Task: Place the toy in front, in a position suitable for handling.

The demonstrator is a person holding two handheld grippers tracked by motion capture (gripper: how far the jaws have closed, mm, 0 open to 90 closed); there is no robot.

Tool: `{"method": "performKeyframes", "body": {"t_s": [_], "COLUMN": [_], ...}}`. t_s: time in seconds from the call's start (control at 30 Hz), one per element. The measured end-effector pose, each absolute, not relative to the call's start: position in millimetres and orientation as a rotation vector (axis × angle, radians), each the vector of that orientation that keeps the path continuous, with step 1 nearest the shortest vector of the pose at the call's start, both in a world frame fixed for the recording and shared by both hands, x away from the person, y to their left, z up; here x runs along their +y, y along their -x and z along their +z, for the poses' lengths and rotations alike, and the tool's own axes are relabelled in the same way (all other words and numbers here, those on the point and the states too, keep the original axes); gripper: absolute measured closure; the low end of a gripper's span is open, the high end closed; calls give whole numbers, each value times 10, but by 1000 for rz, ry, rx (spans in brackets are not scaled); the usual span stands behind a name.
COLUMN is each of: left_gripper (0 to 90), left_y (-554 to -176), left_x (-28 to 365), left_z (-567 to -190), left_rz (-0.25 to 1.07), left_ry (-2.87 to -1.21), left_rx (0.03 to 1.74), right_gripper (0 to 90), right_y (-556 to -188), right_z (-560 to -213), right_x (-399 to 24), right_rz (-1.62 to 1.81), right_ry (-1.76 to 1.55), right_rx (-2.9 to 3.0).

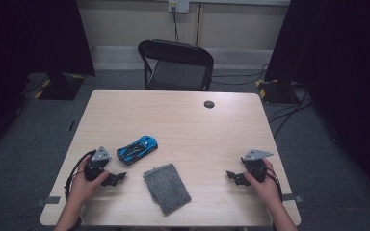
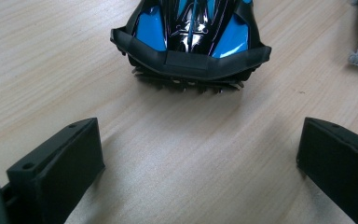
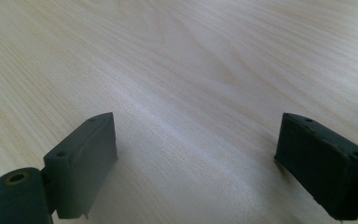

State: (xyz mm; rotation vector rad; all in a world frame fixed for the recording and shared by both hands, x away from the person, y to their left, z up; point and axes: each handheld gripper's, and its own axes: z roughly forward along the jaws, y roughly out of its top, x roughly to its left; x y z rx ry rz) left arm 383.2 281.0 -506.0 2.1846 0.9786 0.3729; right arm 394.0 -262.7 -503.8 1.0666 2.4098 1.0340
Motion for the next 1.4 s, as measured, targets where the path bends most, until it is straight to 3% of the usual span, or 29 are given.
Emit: {"method": "performKeyframes", "body": {"t_s": [0.4,0.53,0.6,0.8,1.0,1.4], "left_gripper": [7,196,146,153,160,160], "left_y": [-3815,-3817,-3815,-3847,-3954,-4343], "left_x": [2810,2840,2845,2907,2909,2496], "left_z": [-5044,-4981,-4955,-4763,-4648,-4581], "left_rz": [372,323,313,386,352,326], "left_ry": [-2187,-2135,-2141,-2142,-2110,-2194], "left_rx": [994,1050,1053,1068,1064,940], "right_gripper": [117,117,117,115,115,115], "right_y": [-3942,-3941,-3942,-3947,-3962,-3965], "right_z": [-5037,-5037,-5037,-5038,-5038,-5038], "right_x": [-2628,-2628,-2628,-2623,-2613,-2606], "right_rz": [1035,1035,1036,1035,1038,1039], "right_ry": [-1067,-1067,-1067,-1065,-1059,-1059], "right_rx": [2412,2412,2412,2414,2420,2420]}}
